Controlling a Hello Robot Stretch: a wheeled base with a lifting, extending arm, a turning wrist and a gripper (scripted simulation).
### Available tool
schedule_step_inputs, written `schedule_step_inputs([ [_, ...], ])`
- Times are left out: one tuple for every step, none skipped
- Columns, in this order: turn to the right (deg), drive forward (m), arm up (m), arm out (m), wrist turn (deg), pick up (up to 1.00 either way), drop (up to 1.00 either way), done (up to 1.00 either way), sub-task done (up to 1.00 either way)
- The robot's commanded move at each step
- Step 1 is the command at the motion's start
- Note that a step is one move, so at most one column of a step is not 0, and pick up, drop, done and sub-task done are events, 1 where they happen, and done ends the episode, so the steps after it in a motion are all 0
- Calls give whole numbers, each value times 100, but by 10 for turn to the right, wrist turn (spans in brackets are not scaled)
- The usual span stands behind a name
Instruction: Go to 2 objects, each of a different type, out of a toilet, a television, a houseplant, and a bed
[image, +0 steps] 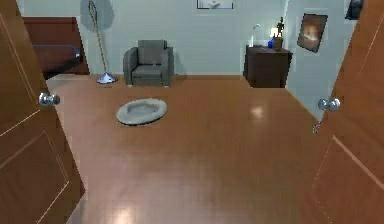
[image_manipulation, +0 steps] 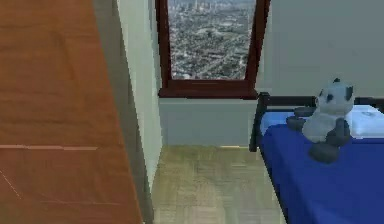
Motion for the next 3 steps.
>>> schedule_step_inputs([
  [450, 0, 0, 0, 0, 0, 0, 0, 0],
  [450, 0, 0, 0, 0, 0, 0, 0, 0],
  [450, 0, 0, 0, 0, 0, 0, 0, 0],
])
